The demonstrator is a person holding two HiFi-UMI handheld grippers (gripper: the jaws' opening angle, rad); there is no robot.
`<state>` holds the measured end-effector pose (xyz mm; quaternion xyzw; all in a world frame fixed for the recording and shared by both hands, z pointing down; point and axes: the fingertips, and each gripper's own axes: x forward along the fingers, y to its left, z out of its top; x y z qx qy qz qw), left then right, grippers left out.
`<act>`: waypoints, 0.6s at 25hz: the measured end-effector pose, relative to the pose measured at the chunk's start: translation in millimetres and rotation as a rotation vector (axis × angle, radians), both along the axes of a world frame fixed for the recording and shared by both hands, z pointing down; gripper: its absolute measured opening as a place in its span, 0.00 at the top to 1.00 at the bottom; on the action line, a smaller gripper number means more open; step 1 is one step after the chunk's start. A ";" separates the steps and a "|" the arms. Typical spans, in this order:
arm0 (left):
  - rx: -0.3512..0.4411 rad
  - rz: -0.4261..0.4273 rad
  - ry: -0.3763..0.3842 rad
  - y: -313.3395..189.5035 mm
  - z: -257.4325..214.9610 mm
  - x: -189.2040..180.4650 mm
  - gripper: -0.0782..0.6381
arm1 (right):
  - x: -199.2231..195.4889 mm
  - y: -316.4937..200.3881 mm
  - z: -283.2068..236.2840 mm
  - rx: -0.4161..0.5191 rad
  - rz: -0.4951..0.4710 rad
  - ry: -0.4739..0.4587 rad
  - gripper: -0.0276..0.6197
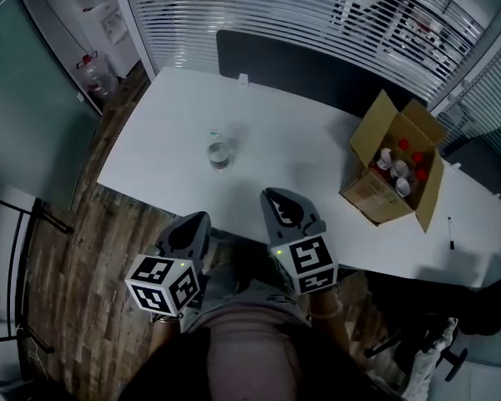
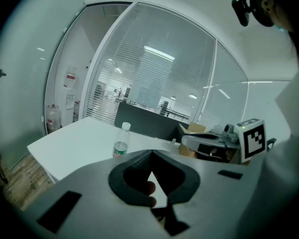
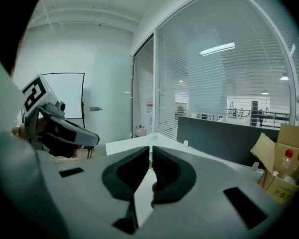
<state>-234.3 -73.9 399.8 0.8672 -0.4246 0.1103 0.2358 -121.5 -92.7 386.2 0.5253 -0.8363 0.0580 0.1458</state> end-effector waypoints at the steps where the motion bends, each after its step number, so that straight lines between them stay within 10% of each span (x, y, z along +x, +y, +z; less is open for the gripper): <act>1: 0.002 0.005 -0.007 4.7 0.2 3.5 0.88 | 2.2 5.3 -0.2 -0.002 -0.005 -0.004 0.90; 15: 0.026 0.049 0.033 61.6 -9.0 52.8 0.88 | 40.0 65.0 -7.2 0.021 -0.004 -0.031 0.90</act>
